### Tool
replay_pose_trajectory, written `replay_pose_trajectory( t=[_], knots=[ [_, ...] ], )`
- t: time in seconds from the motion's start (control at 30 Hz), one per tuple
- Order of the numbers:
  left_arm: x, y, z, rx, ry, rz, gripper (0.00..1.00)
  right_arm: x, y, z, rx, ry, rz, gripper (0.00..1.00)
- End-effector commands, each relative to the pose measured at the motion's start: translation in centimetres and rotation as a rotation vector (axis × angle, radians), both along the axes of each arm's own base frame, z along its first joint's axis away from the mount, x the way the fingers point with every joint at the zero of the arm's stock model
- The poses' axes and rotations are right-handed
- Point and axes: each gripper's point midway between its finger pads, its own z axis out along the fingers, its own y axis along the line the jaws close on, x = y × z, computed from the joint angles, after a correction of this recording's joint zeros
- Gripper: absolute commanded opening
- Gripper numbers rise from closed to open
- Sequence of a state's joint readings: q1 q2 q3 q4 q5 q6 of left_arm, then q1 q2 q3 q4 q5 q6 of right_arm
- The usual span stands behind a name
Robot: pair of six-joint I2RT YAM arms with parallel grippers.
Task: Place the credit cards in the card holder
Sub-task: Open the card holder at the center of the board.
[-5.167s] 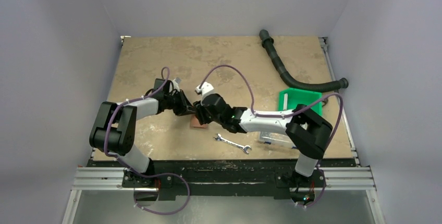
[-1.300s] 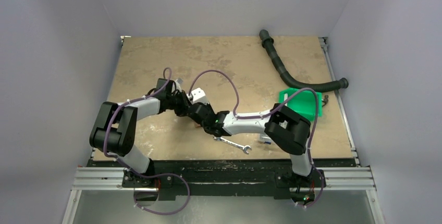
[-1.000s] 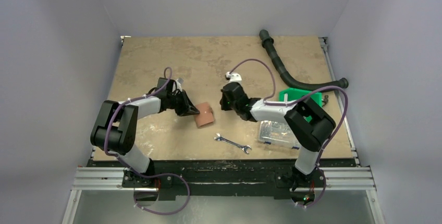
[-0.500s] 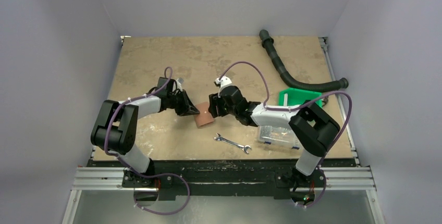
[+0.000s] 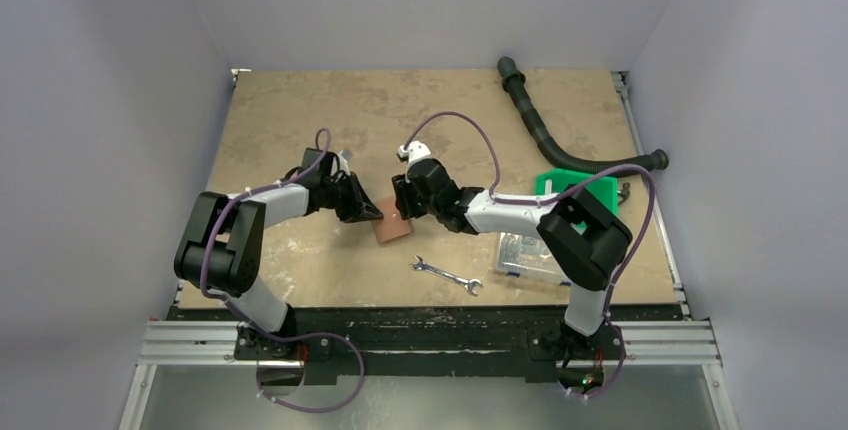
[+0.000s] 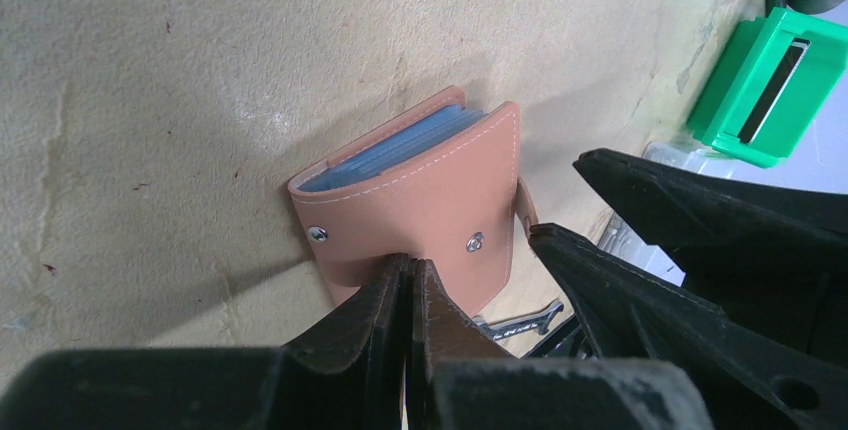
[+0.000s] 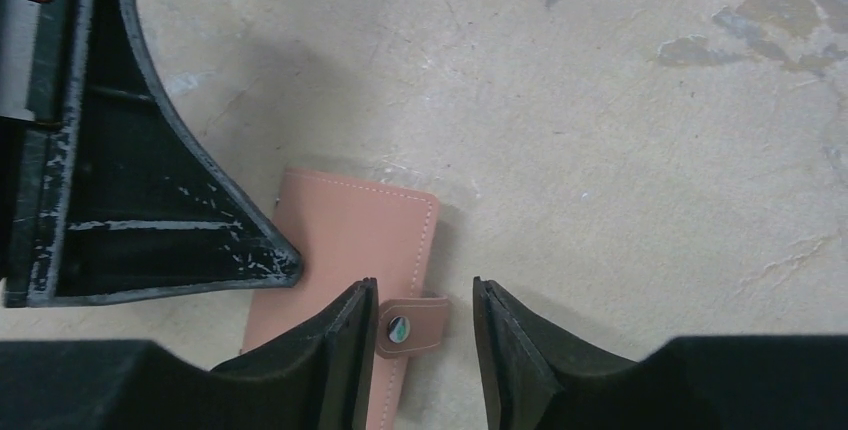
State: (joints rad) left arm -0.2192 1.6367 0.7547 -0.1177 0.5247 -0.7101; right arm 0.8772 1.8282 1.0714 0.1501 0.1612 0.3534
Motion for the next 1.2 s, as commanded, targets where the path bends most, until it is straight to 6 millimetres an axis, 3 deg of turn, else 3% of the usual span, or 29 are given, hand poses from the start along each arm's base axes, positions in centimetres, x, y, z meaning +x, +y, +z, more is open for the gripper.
replay_pose_trajectory(
  t=[0.0, 0.3, 0.6, 0.77, 1.17],
  knots=[
    [-3.7, 3.6, -5.5, 0.229, 0.132, 0.001, 0.00, 0.8, -0.1, 1.1, -0.024, -0.044, -0.030, 0.50],
    [-3.3, 3.5, -5.2, 0.227, 0.122, -0.001, 0.00, 0.3, -0.5, -0.9, -0.063, -0.018, -0.031, 0.50],
    [-3.3, 3.6, -4.9, 0.232, 0.112, -0.005, 0.00, 0.5, -1.6, -0.9, -0.054, -0.008, -0.083, 0.26],
    [-3.3, 3.7, -4.8, 0.240, 0.108, -0.007, 0.00, 0.2, -1.9, -1.5, -0.039, 0.017, -0.082, 0.38],
    [-3.1, 3.7, -4.4, 0.244, 0.098, -0.010, 0.00, 0.6, -3.9, -2.4, -0.060, 0.017, -0.126, 0.45]
  ],
)
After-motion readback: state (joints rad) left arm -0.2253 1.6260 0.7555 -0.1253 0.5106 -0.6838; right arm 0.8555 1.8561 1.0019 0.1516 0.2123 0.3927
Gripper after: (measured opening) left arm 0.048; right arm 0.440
